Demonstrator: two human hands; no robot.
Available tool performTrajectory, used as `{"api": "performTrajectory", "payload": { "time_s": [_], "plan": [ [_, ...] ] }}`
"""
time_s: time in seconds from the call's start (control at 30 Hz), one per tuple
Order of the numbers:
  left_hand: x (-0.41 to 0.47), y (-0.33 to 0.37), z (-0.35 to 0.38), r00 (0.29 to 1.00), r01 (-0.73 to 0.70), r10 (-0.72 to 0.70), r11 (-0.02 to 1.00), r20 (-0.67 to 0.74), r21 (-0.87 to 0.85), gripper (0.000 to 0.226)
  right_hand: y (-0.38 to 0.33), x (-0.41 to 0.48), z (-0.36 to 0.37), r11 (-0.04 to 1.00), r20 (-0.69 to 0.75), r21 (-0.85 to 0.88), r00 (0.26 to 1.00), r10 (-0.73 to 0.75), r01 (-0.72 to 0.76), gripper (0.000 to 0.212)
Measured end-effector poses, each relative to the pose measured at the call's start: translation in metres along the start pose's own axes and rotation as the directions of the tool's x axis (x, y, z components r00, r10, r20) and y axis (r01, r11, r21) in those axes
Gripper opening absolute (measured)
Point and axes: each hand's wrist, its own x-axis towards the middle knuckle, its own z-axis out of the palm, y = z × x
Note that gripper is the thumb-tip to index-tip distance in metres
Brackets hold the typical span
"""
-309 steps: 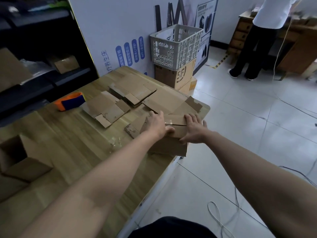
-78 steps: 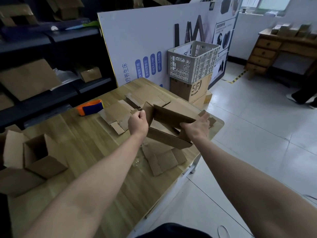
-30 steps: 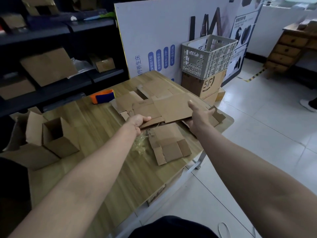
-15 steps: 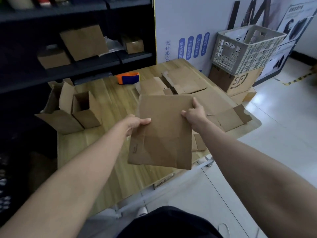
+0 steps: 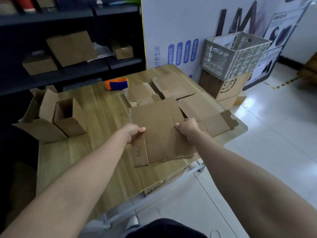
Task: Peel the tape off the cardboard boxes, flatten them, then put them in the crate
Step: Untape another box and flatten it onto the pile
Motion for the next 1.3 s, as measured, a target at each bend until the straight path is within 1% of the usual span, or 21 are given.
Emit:
{"api": "performTrajectory", "payload": {
  "time_s": [0.07,0.17,0.27,0.33,0.37,0.43,0.5,0.6,0.67,0.73,0.83,0.97,1.0,1.03,1.1,1.17,1.2,1.23,1.3],
  "plan": [
    [0.002,0.007,0.024,0.999,-0.039,0.039,0.998,-0.002,0.045,0.050,0.011,0.008,-0.020,0.998,-0.044,-0.049,0.998,0.036,-0.038,0.040],
    [0.006,0.016,0.059,0.996,-0.089,0.090,0.994,-0.018,0.068,0.041,0.023,0.024,-0.051,0.997,-0.108,-0.030,0.992,0.070,-0.074,0.047],
    [0.013,0.028,0.084,0.996,-0.092,0.094,0.986,-0.005,0.139,0.046,0.027,0.043,-0.077,0.997,-0.134,-0.043,0.989,0.060,-0.066,0.051],
    [0.021,0.039,0.098,0.996,-0.093,0.091,0.977,0.023,0.194,0.050,0.027,0.058,-0.091,0.996,-0.161,-0.071,0.986,0.045,-0.057,0.047],
    [0.026,0.045,0.105,0.996,-0.088,0.082,0.977,0.042,0.194,0.049,0.027,0.066,-0.098,0.995,-0.171,-0.082,0.984,0.049,-0.064,0.045],
    [0.034,0.057,0.118,0.995,-0.072,0.057,0.981,0.084,0.183,0.042,0.031,0.082,-0.107,0.991,-0.182,-0.087,0.980,0.083,-0.100,0.042],
    [0.042,0.067,0.130,0.994,-0.071,0.054,0.980,0.092,0.185,0.037,0.033,0.097,-0.115,0.986,-0.187,-0.097,0.976,0.116,-0.135,0.038],
    [0.056,0.079,0.139,0.995,-0.081,0.069,0.982,0.073,0.171,0.035,0.031,0.120,-0.120,0.983,-0.173,-0.102,0.976,0.135,-0.154,0.036],
    [0.066,0.087,0.139,0.995,-0.086,0.078,0.985,0.060,0.152,0.033,0.024,0.136,-0.121,0.986,-0.162,-0.103,0.980,0.114,-0.132,0.036],
    [0.075,0.094,0.138,0.996,-0.072,0.065,0.988,0.056,0.135,0.033,0.015,0.151,-0.119,0.987,-0.140,-0.116,0.986,0.090,-0.107,0.031],
    [0.086,0.106,0.138,0.999,-0.028,0.025,0.992,0.024,0.121,0.040,0.001,0.173,-0.117,0.982,-0.103,-0.176,0.993,0.052,-0.069,0.026],
    [0.101,0.116,0.152,0.999,0.029,-0.026,0.989,-0.021,0.147,0.044,-0.006,0.205,-0.124,0.963,-0.016,-0.270,1.000,0.015,-0.019,0.025],
    [0.103,0.117,0.158,0.999,0.046,-0.043,0.987,-0.025,0.155,0.041,-0.005,0.213,-0.128,0.953,-0.004,-0.302,1.000,0.014,-0.015,0.026],
    [0.104,0.118,0.166,0.998,0.061,-0.058,0.986,-0.023,0.156,0.034,-0.002,0.221,-0.133,0.941,0.005,-0.337,1.000,0.011,-0.009,0.028],
    [0.101,0.121,0.186,0.996,0.092,-0.092,0.979,-0.010,0.181,0.014,0.007,0.235,-0.146,0.897,0.020,-0.442,1.000,0.010,0.000,0.036],
    [0.101,0.124,0.210,0.993,0.110,-0.114,0.970,0.008,0.216,0.018,0.019,0.249,-0.160,0.832,0.044,-0.555,0.999,0.012,0.015,0.050],
    [0.102,0.124,0.222,0.992,0.120,-0.127,0.964,0.015,0.237,0.015,0.026,0.255,-0.167,0.815,0.051,-0.580,0.999,0.018,0.015,0.056],
    [0.103,0.123,0.234,0.990,0.132,-0.141,0.960,0.019,0.248,0.017,0.034,0.262,-0.173,0.799,0.060,-0.602,0.998,0.032,0.010,0.059],
    [0.110,0.118,0.255,0.986,0.158,-0.164,0.957,0.007,0.242,0.035,0.050,0.272,-0.184,0.754,0.086,-0.657,0.994,0.070,0.003,0.059]
  ]
}}
